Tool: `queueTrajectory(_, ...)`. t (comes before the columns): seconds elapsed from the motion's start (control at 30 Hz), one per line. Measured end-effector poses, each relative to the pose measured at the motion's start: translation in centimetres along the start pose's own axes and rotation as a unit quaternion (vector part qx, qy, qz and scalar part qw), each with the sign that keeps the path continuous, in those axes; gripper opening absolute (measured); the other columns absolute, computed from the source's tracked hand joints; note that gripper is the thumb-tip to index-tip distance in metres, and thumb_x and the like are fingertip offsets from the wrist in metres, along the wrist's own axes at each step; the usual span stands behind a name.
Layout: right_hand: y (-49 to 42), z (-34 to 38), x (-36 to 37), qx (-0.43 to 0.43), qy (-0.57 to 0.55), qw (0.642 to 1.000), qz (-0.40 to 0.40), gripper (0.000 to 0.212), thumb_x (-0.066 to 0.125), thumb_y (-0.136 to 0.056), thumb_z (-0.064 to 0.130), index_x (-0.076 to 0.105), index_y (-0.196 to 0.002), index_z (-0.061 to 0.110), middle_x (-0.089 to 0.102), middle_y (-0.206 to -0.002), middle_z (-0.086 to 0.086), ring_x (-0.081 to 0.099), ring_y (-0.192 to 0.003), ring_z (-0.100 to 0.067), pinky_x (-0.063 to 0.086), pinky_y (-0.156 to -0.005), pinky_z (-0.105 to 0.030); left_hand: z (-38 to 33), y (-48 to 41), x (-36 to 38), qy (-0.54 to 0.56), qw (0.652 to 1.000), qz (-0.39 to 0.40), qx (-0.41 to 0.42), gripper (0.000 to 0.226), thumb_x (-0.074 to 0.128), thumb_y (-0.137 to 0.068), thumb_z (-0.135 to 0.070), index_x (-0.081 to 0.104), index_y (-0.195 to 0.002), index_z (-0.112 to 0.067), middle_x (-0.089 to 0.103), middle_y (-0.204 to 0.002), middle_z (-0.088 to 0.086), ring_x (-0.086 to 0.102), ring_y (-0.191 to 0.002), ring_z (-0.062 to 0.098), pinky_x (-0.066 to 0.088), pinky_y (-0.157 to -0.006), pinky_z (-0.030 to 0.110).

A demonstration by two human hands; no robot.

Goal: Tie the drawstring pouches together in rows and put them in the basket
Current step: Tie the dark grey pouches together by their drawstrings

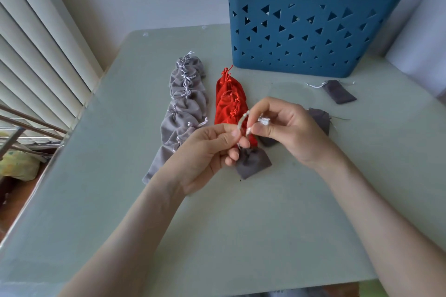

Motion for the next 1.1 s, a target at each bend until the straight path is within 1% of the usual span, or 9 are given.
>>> queueTrajectory(0.07, -0.1, 0.1, 0.2, -0.020, 0.070, 0.997, 0.005, 0.007, 0.068, -0.081, 0.024, 0.066, -0.080, 0.030, 0.058, -0.086, 0.009, 0.054, -0.083, -0.021, 0.041, -0.080, -0.032, 0.7, 0.1, 0.2, -0.022, 0.999, 0.012, -0.036, 0.012, 0.054, -0.081, -0.014, 0.059, -0.080, -0.003, 0.063, -0.067, 0.000, 0.051, -0.047, 0.001, 0.042, -0.045, 0.011)
queueTrajectory(0.17, -0.3, -0.8, 0.8, -0.001, 0.117, 0.993, 0.014, 0.004, 0.067, -0.079, 0.035, 0.068, -0.076, 0.037, 0.051, -0.091, 0.018, 0.050, -0.091, -0.013, 0.037, -0.082, -0.027, 1.2, 0.2, 0.6, -0.027, 0.997, 0.028, -0.072, 0.012, 0.056, -0.078, -0.011, 0.060, -0.080, 0.000, 0.064, -0.065, 0.002, 0.055, -0.047, 0.002, 0.046, -0.045, 0.011)
queueTrajectory(0.33, -0.4, -2.0, 1.0, 0.055, 0.067, 0.996, 0.005, 0.010, 0.069, -0.083, 0.015, 0.065, -0.077, 0.022, 0.055, -0.083, 0.006, 0.050, -0.069, -0.004, 0.039, -0.065, -0.015, 1.1, 0.4, 1.2, -0.020, 0.996, 0.066, -0.063, 0.010, 0.060, -0.084, -0.003, 0.061, -0.093, 0.003, 0.064, -0.067, 0.003, 0.059, -0.052, 0.007, 0.048, -0.049, 0.016)
queueTrajectory(0.57, -0.4, -2.1, 0.5, 0.073, 0.029, 0.996, -0.044, 0.004, 0.059, -0.091, 0.008, 0.063, -0.090, 0.008, 0.058, -0.069, -0.005, 0.053, -0.056, -0.005, 0.044, -0.063, -0.017, 0.9, 0.0, 0.9, -0.063, 0.998, 0.020, -0.025, 0.025, 0.050, -0.087, -0.027, 0.062, -0.085, -0.006, 0.057, -0.061, -0.001, 0.048, -0.045, 0.006, 0.037, -0.043, 0.014)
queueTrajectory(0.63, -0.2, -2.1, 0.1, 0.080, 0.026, 0.995, -0.053, 0.014, 0.052, -0.096, 0.010, 0.060, -0.096, -0.002, 0.057, -0.064, 0.000, 0.053, -0.056, 0.000, 0.041, -0.060, -0.010, 0.7, -0.1, 0.4, -0.047, 0.999, -0.001, -0.015, 0.023, 0.049, -0.086, -0.026, 0.063, -0.083, -0.008, 0.057, -0.061, 0.000, 0.046, -0.045, 0.007, 0.035, -0.042, 0.015)
queueTrajectory(0.73, -0.1, -2.3, 0.0, 0.086, 0.060, 0.993, -0.046, 0.014, 0.051, -0.097, 0.013, 0.061, -0.093, 0.004, 0.058, -0.064, 0.010, 0.050, -0.059, 0.003, 0.038, -0.059, -0.008, 0.4, -0.1, -0.1, -0.038, 0.999, -0.024, -0.011, 0.023, 0.048, -0.091, -0.024, 0.062, -0.083, -0.007, 0.057, -0.062, 0.000, 0.046, -0.044, 0.007, 0.034, -0.041, 0.015)
queueTrajectory(0.93, -0.3, -2.6, 0.2, 0.085, 0.067, 0.993, -0.053, 0.004, 0.058, -0.094, 0.012, 0.059, -0.092, 0.015, 0.063, -0.076, 0.013, 0.057, -0.075, -0.002, 0.045, -0.074, -0.017, 0.0, 0.0, -0.7, -0.011, 0.998, -0.067, -0.007, 0.024, 0.043, -0.098, -0.017, 0.059, -0.082, -0.008, 0.057, -0.062, 0.000, 0.043, -0.042, 0.005, 0.030, -0.035, 0.014)
queueTrajectory(1.03, -0.3, -3.3, 0.9, 0.106, 0.078, 0.991, -0.022, 0.016, 0.063, -0.091, 0.014, 0.056, -0.105, 0.017, 0.067, -0.087, 0.011, 0.063, -0.089, -0.006, 0.047, -0.091, -0.027, -0.5, 0.0, -1.2, -0.018, 0.994, -0.099, 0.030, 0.022, 0.045, -0.098, -0.015, 0.058, -0.082, -0.008, 0.056, -0.062, -0.001, 0.043, -0.044, 0.006, 0.030, -0.036, 0.015)
queueTrajectory(1.1, -0.3, -3.6, 1.1, 0.113, 0.065, 0.991, -0.019, 0.023, 0.062, -0.090, 0.008, 0.054, -0.107, 0.022, 0.067, -0.088, 0.011, 0.064, -0.092, -0.004, 0.048, -0.094, -0.025, -0.7, 0.0, -1.5, -0.046, 0.990, -0.123, 0.050, 0.020, 0.047, -0.097, -0.014, 0.059, -0.082, -0.008, 0.056, -0.063, -0.002, 0.043, -0.046, 0.005, 0.030, -0.037, 0.015)
Point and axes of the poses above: each hand's wrist, its own y-axis away from the middle knuckle, its own x-axis out of the palm, z = x × y, the point moved 8 cm from there along -y, towards the middle knuckle
